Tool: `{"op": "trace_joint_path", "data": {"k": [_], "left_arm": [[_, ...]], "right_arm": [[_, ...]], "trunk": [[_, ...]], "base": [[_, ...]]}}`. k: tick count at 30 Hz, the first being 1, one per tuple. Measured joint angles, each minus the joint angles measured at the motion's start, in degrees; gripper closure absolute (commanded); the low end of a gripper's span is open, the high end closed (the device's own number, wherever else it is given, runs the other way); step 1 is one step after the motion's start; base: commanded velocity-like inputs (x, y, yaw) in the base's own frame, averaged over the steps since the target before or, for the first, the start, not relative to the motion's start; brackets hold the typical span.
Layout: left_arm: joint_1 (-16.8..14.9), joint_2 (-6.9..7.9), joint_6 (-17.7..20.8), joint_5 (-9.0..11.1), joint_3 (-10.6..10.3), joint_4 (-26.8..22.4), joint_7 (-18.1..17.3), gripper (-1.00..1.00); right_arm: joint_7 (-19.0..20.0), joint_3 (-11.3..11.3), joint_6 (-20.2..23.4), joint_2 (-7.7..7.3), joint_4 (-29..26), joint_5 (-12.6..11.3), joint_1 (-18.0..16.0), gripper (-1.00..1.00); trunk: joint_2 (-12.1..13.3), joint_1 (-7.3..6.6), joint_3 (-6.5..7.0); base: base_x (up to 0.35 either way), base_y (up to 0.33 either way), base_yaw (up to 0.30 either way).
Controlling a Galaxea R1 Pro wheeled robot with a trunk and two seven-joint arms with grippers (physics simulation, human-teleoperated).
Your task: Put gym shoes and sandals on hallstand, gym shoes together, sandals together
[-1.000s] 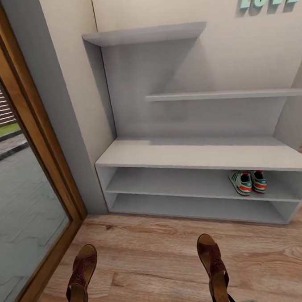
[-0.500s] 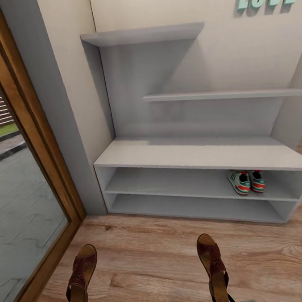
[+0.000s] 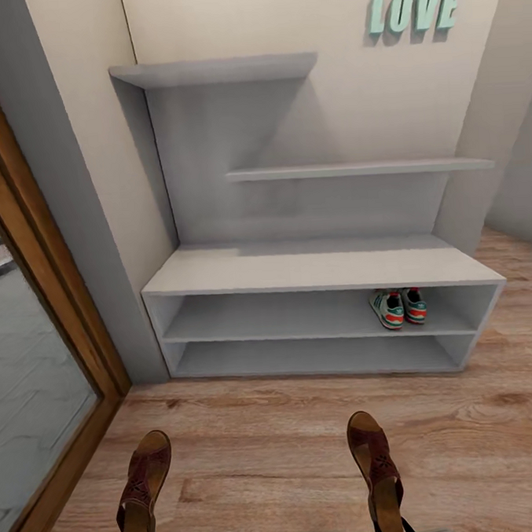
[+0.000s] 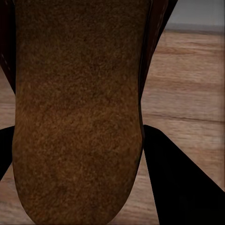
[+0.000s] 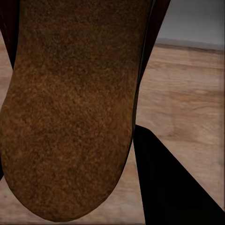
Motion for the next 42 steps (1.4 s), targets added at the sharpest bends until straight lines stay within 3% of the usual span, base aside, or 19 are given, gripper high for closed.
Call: {"op": "trace_joint_path", "data": {"k": [15, 17, 19, 22, 23, 24, 25, 26, 27, 28, 31, 33, 36, 39, 42], "left_arm": [[-0.2, 0.01, 0.9, -0.2, 0.0, -0.1, 0.1, 1.00], [-0.7, 0.02, 1.5, -0.3, 0.0, -0.2, 0.1, 1.00], [-0.9, -0.02, 3.0, -0.4, -0.1, -0.4, 0.1, 1.00], [-1.3, -0.11, 6.8, -0.4, -0.1, -1.5, 0.1, 1.00], [-2.0, -0.21, 9.2, -0.3, -0.2, -2.4, 0.0, 1.00], [-3.8, -0.39, 14.3, -0.4, -0.2, -4.0, -0.1, 1.00], [-5.3, -0.45, 17.1, -0.3, -0.2, -5.2, -0.2, 1.00], [-5.9, -0.48, 18.5, -0.4, -0.2, -5.5, -0.2, 1.00], [-7.4, -0.55, 21.1, -0.4, -0.3, -6.2, -0.3, 1.00], [-9.1, -0.60, 23.9, -0.4, -0.3, -6.7, -0.3, 1.00], [-12.9, -0.65, 29.8, -0.5, -1.1, -7.4, -0.4, 1.00], [-15.4, -0.68, 33.7, -0.5, -2.8, -7.6, -0.4, 1.00], [-20.4, -0.70, 41.0, -0.3, -7.9, -7.6, -0.2, 1.00], [-23.2, -0.72, 45.5, -0.3, -9.8, -7.6, -0.1, 1.00], [-29.6, -0.95, 54.8, -0.1, -11.1, -7.1, 0.3, 1.00]], "right_arm": [[-0.1, -0.3, 0.0, -0.41, -0.1, -0.2, 0.0, 1.00], [-0.2, -1.0, 0.1, -0.72, -0.1, -0.4, 0.0, 1.00], [-0.2, -3.0, 0.1, -1.18, -0.2, -0.7, 0.0, 1.00], [-0.2, -8.9, 0.3, -2.44, -0.4, -0.7, 0.0, 1.00], [-0.2, -13.1, 0.4, -3.28, -0.5, -0.9, 0.0, 1.00], [-0.1, -20.5, 0.6, -4.97, -0.6, -0.2, 0.0, 1.00], [-0.2, -26.6, 0.8, -6.13, -0.8, -2.3, 0.0, 1.00], [0.0, -27.3, 0.9, -6.56, -0.9, -0.9, 0.0, 1.00], [0.0, -29.9, 1.3, -7.62, -1.3, -0.3, 0.0, 1.00], [-0.1, -33.3, 2.3, -8.94, -1.9, -1.4, 0.0, 1.00], [0.0, -38.2, 7.1, -11.70, -3.3, -1.2, 0.0, 1.00], [0.1, -41.9, 12.3, -13.45, -4.6, -1.0, 0.0, 1.00], [0.3, -49.2, 22.6, -15.34, -8.3, -0.9, 0.1, 1.00], [0.4, -51.7, 26.1, -15.68, -11.3, -0.7, 0.1, 1.00], [0.2, -53.1, 28.8, -15.31, -16.9, -0.6, 0.1, 1.00]], "trunk": [[0.0, -0.01, 0.01], [0.0, -0.01, 0.01], [0.0, -0.01, 0.01], [0.0, -0.01, 0.01], [0.0, -0.01, 0.02], [0.0, 0.00, 0.02], [0.0, -0.01, 0.02], [0.0, -0.01, 0.01], [0.0, -0.01, 0.02], [0.0, -0.01, 0.02], [0.0, -0.01, 0.01], [0.0, -0.01, 0.01], [0.0, -0.01, 0.02], [0.0, -0.01, 0.02], [0.0, 0.00, 0.02]], "base": [[-0.004, 0.000, -0.003], [0.000, 0.000, 0.000], [0.000, 0.000, 0.000], [0.000, 0.000, 0.000], [0.000, 0.000, 0.000], [0.000, 0.000, 0.000], [0.000, 0.000, 0.000], [0.000, 0.000, 0.000], [0.000, 0.000, 0.000], [0.000, 0.000, 0.000], [0.000, 0.000, 0.000], [0.000, 0.000, 0.000], [0.000, 0.000, 0.000], [0.000, 0.000, 0.000], [0.000, 0.000, 0.000]]}}
